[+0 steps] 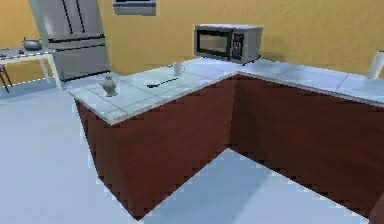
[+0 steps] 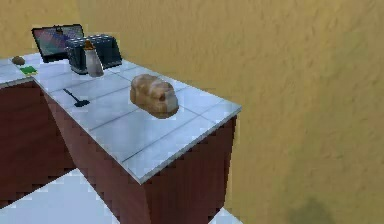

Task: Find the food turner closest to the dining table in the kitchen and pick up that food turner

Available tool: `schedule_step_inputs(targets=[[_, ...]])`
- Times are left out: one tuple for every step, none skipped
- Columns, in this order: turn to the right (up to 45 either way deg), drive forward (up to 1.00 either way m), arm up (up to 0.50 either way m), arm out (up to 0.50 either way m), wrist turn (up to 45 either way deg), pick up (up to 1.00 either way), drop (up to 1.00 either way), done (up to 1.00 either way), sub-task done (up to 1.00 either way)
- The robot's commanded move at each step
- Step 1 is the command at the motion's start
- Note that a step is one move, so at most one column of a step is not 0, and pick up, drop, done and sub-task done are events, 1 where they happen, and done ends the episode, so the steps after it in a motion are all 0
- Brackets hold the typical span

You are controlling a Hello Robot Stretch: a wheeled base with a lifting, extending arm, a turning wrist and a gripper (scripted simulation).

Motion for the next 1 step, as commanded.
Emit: schedule_step_inputs(targets=[[-9.0,0.0,0.0,0.0,0.0,0.0,0.0,0.0,0.0]])
